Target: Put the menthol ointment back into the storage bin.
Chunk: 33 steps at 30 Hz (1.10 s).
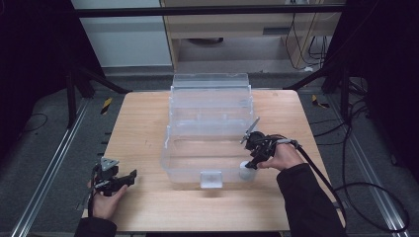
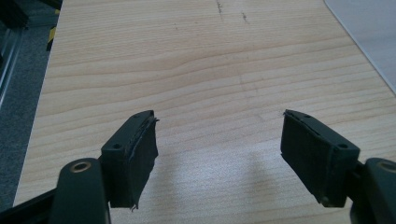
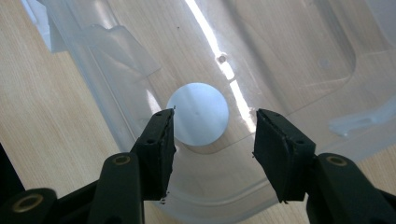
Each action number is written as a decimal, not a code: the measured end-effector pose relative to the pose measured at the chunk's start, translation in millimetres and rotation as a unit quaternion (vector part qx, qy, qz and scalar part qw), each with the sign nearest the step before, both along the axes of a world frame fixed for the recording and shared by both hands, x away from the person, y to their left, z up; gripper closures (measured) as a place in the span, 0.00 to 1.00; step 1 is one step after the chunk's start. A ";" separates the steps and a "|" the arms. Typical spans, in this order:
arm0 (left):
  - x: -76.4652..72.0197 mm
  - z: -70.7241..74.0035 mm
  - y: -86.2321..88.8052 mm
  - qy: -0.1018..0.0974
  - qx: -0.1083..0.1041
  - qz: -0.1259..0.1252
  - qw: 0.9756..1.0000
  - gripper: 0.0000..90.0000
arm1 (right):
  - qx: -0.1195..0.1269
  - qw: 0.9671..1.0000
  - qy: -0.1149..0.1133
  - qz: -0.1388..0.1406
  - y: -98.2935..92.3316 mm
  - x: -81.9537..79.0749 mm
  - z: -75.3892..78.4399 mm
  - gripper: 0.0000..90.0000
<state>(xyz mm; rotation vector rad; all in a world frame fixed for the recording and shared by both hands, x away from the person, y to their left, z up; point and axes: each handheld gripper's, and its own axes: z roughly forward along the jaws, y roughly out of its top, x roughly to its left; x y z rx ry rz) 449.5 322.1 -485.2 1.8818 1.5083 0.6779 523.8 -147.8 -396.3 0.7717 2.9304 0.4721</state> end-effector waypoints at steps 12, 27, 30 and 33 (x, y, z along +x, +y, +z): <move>-1.2 1.6 -0.6 -0.003 -0.005 0.000 1.000 0.30 | 0.066 0.994 -0.064 -0.054 -18.8 -14.4 26.3 0.43; -2.7 3.8 -0.8 0.000 -0.022 -0.006 1.000 0.46 | 0.214 0.939 -0.184 -0.196 -85.7 -51.8 18.3 0.37; -2.9 4.2 -0.7 0.000 -0.022 -0.005 1.000 0.48 | 0.234 0.927 -0.192 -0.220 -97.6 -57.6 3.8 0.37; -3.2 4.6 -0.6 -0.001 -0.020 -0.004 1.000 0.49 | 0.244 0.915 -0.206 -0.247 -109.0 -61.4 -9.7 0.36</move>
